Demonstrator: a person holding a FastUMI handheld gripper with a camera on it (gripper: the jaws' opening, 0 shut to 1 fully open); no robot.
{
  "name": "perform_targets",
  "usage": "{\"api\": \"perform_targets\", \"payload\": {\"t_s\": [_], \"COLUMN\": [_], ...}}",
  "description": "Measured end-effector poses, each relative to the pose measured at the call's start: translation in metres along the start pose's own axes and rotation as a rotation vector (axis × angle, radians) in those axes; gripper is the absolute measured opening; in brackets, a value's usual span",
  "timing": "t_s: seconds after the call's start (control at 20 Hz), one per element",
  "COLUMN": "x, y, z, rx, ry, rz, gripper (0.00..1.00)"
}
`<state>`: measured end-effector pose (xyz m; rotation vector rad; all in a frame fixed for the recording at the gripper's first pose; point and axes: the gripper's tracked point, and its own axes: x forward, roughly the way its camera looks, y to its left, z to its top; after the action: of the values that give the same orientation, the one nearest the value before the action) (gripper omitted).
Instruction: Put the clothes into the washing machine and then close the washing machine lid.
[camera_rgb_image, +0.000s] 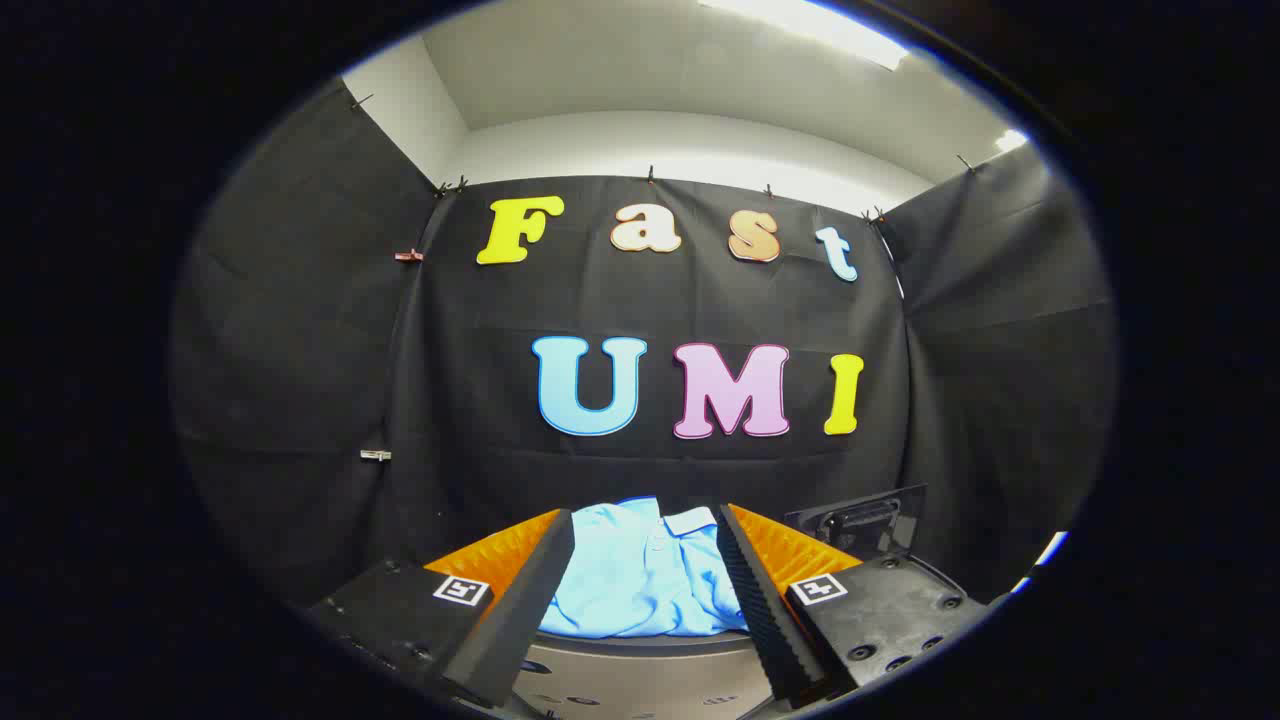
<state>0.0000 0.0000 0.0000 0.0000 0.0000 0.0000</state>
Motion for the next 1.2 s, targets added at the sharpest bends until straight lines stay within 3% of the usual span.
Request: {"api": "perform_targets", "payload": {"t_s": [0.95, 1.2], "x": [0.007, 0.021], "y": [-0.005, -0.004], "z": [-0.006, -0.026], "rx": [-0.009, -0.020], "ry": [0.034, 0.112], "rz": [-0.005, 0.006], "gripper": [0.93, 0.93]}}
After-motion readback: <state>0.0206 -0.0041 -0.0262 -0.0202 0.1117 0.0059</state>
